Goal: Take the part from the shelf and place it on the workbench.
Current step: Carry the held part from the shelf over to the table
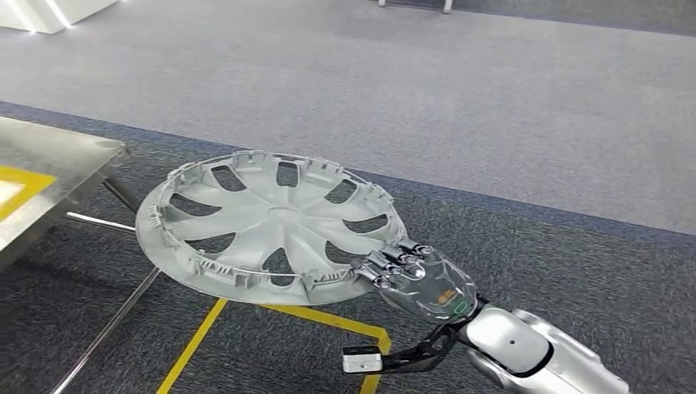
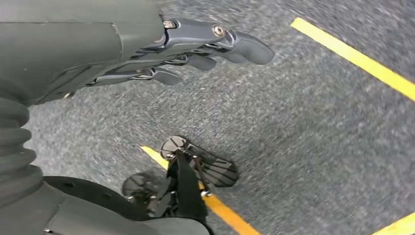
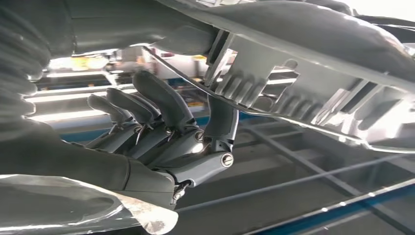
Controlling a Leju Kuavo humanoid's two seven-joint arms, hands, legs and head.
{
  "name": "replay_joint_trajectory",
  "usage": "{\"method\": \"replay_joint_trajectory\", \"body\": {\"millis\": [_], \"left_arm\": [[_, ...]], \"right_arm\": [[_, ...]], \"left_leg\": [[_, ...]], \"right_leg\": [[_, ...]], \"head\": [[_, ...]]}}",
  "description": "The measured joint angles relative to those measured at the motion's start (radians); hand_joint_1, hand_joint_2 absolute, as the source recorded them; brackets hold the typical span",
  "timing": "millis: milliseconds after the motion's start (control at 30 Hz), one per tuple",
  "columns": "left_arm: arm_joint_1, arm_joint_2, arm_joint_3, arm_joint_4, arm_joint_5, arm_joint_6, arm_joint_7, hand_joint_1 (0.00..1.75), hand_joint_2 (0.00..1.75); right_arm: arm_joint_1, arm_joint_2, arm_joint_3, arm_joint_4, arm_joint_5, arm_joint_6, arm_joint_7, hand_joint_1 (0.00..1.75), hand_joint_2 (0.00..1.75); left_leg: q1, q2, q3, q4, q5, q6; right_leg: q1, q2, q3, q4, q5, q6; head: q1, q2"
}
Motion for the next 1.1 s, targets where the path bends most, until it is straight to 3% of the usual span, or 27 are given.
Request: {"method": "replay_joint_trajectory", "body": {"millis": [33, 100, 167, 200, 233, 300, 333, 400, 433, 467, 533, 600, 633, 700, 767, 833, 900, 933, 1000, 1033, 1100], "left_arm": [[0.0, -0.002, 0.0, -0.002, -0.001, 0.0, 0.0, 0.0, 1.75], [0.001, -0.006, 0.0, -0.007, -0.003, 0.0, 0.002, 0.0, 1.75], [0.005, -0.009, 0.0, -0.01, -0.003, -0.001, 0.004, 0.0, 1.75], [0.006, -0.01, 0.0, -0.012, -0.003, -0.001, 0.005, 0.0, 1.75], [0.007, -0.011, 0.0, -0.014, -0.004, -0.002, 0.006, 0.0, 1.75], [0.005, -0.011, 0.0, -0.018, -0.005, -0.003, 0.007, 0.0, 1.75], [0.004, -0.011, 0.0, -0.019, -0.009, -0.005, 0.007, 0.0, 1.75], [0.005, -0.011, -0.001, -0.02, -0.024, -0.009, 0.008, 0.0, 1.75], [0.007, -0.011, -0.002, -0.02, -0.034, -0.01, 0.008, 0.0, 1.75], [0.009, -0.011, -0.004, -0.021, -0.042, -0.01, 0.009, 0.0, 1.75], [0.01, -0.011, -0.006, -0.022, -0.054, -0.009, 0.009, 0.0, 1.75], [0.009, -0.013, -0.01, -0.024, -0.065, -0.009, 0.007, 0.0, 1.75], [0.009, -0.013, -0.013, -0.026, -0.07, -0.009, 0.005, 0.0, 1.75], [0.012, -0.014, -0.015, -0.031, -0.074, -0.008, 0.003, 0.0, 1.75], [0.013, -0.016, -0.016, -0.036, -0.075, -0.006, 0.002, 0.0, 1.75], [0.01, -0.017, -0.017, -0.041, -0.076, -0.005, 0.002, 0.0, 1.75], [0.009, -0.018, -0.018, -0.043, -0.079, -0.005, 0.004, 0.0, 1.75], [0.009, -0.018, -0.018, -0.043, -0.083, -0.005, 0.007, 0.0, 1.75], [0.01, -0.018, -0.019, -0.043, -0.092, -0.003, 0.014, 0.0, 1.75], [0.01, -0.018, -0.021, -0.043, -0.097, -0.002, 0.016, 0.0, 1.75], [0.01, -0.018, -0.025, -0.043, -0.105, 0.001, 0.018, 0.0, 1.75]], "right_arm": [[-0.001, 0.0, 0.001, 0.0, 0.0, 0.0, 0.0, 1.75, 1.75], [-0.008, 0.001, 0.003, 0.002, -0.003, 0.005, 0.0, 1.75, 1.75], [-0.018, 0.003, 0.009, 0.004, -0.007, 0.014, -0.002, 1.75, 1.75], [-0.024, 0.004, 0.012, 0.005, -0.008, 0.019, -0.003, 1.75, 1.75], [-0.028, 0.006, 0.015, 0.006, -0.009, 0.023, -0.004, 1.75, 1.75], [-0.031, 0.008, 0.018, 0.008, -0.01, 0.026, -0.004, 1.75, 1.75], [-0.032, 0.008, 0.019, 0.009, -0.011, 0.027, -0.004, 1.75, 1.75], [-0.033, 0.009, 0.021, 0.011, -0.012, 0.027, -0.003, 1.75, 1.75], [-0.034, 0.009, 0.023, 0.011, -0.013, 0.027, -0.003, 1.75, 1.75], [-0.034, 0.01, 0.025, 0.011, -0.014, 0.027, -0.002, 1.75, 1.75], [-0.035, 0.014, 0.026, 0.011, -0.015, 0.027, 0.0, 1.75, 1.75], [-0.038, 0.017, 0.027, 0.011, -0.014, 0.026, 0.001, 1.75, 1.75], [-0.039, 0.02, 0.029, 0.011, -0.013, 0.026, 0.002, 1.75, 1.75], [-0.044, 0.027, 0.033, 0.011, -0.011, 0.025, 0.002, 1.75, 1.75], [-0.049, 0.033, 0.039, 0.011, -0.01, 0.025, 0.001, 1.75, 1.75], [-0.051, 0.034, 0.043, 0.011, -0.009, 0.025, 0.001, 1.75, 1.75], [-0.051, 0.034, 0.046, 0.012, -0.009, 0.025, 0.001, 1.75, 1.75], [-0.051, 0.034, 0.048, 0.013, -0.009, 0.025, 0.001, 1.75, 1.75], [-0.052, 0.034, 0.051, 0.014, -0.009, 0.025, 0.002, 1.75, 1.75], [-0.052, 0.034, 0.051, 0.015, -0.009, 0.024, 0.003, 1.75, 1.75], [-0.053, 0.034, 0.053, 0.013, -0.008, 0.022, 0.004, 1.75, 1.75]], "left_leg": [[0.0, -0.014, -0.002, 0.003, -0.001, -0.002], [0.005, -0.038, -0.011, 0.005, 0.001, -0.012], [0.01, -0.059, -0.017, 0.004, 0.004, -0.026], [0.009, -0.051, -0.019, 0.009, -0.001, -0.031], [0.006, -0.029, -0.027, 0.026, -0.013, -0.035], [0.003, 0.04, -0.068, 0.119, -0.065, -0.044], [0.005, 0.063, -0.098, 0.183, -0.094, -0.048], [0.01, 0.081, -0.136, 0.266, -0.116, -0.057], [0.013, 0.085, -0.132, 0.256, -0.099, -0.06], [0.016, 0.093, -0.11, 0.211, -0.067, -0.061], [0.013, 0.137, -0.046, 0.079, -0.007, -0.059], [0.003, 0.171, -0.016, 0.01, 0.006, -0.047], [-0.001, 0.17, -0.015, 0.006, 0.001, -0.041], [0.001, 0.145, -0.014, 0.001, 0.002, -0.027], [0.006, 0.121, -0.01, -0.004, 0.004, -0.014], [0.008, 0.095, -0.009, -0.005, 0.004, -0.005], [0.007, 0.064, -0.008, -0.004, 0.003, -0.001], [0.006, 0.048, -0.007, -0.004, 0.003, -0.001], [0.007, 0.017, -0.005, -0.001, 0.002, -0.003], [0.007, 0.003, -0.006, 0.001, 0.001, -0.006], [0.01, -0.021, -0.015, 0.006, 0.002, -0.015]], "right_leg": [[-0.002, 0.026, 0.029, -0.064, 0.027, -0.003], [-0.004, 0.062, 0.061, -0.127, 0.039, -0.004], [-0.002, 0.049, 0.069, -0.137, 0.037, -0.005], [-0.003, 0.036, 0.073, -0.142, 0.038, -0.01], [-0.004, 0.021, 0.079, -0.148, 0.039, -0.014], [-0.003, -0.012, 0.089, -0.154, 0.037, -0.023], [-0.001, -0.029, 0.092, -0.155, 0.035, -0.026], [0.0, -0.062, 0.098, -0.154, 0.029, -0.027], [0.0, -0.077, 0.102, -0.154, 0.026, -0.026], [0.0, -0.09, 0.107, -0.154, 0.022, -0.024], [0.003, -0.113, 0.116, -0.154, 0.013, -0.016], [0.009, -0.134, 0.122, -0.154, 0.006, -0.005], [0.012, -0.145, 0.125, -0.155, 0.003, 0.0], [0.01, -0.157, 0.131, -0.155, -0.006, 0.011], [0.006, -0.113, 0.112, -0.109, -0.039, 0.018], [0.003, -0.051, 0.045, 0.02, -0.096, 0.019], [0.004, -0.032, -0.023, 0.13, -0.123, 0.019], [0.004, -0.03, -0.035, 0.134, -0.107, 0.018], [0.003, -0.016, -0.004, 0.033, -0.028, 0.013], [0.001, 0.009, 0.023, -0.033, 0.005, 0.01], [-0.003, 0.054, 0.063, -0.121, 0.032, 0.007]], "head": [[-0.001, 0.0], [-0.001, 0.0], [-0.001, 0.0], [-0.002, 0.0], [-0.005, 0.0], [-0.011, 0.0], [-0.013, 0.0], [-0.014, 0.0], [-0.014, 0.0], [-0.014, 0.0], [-0.014, 0.0], [-0.014, 0.0], [-0.014, 0.0], [-0.012, 0.0], [-0.008, 0.0], [-0.002, 0.0], [-0.001, 0.0], [-0.001, 0.0], [-0.001, 0.0], [-0.001, 0.0], [-0.002, 0.0]]}}
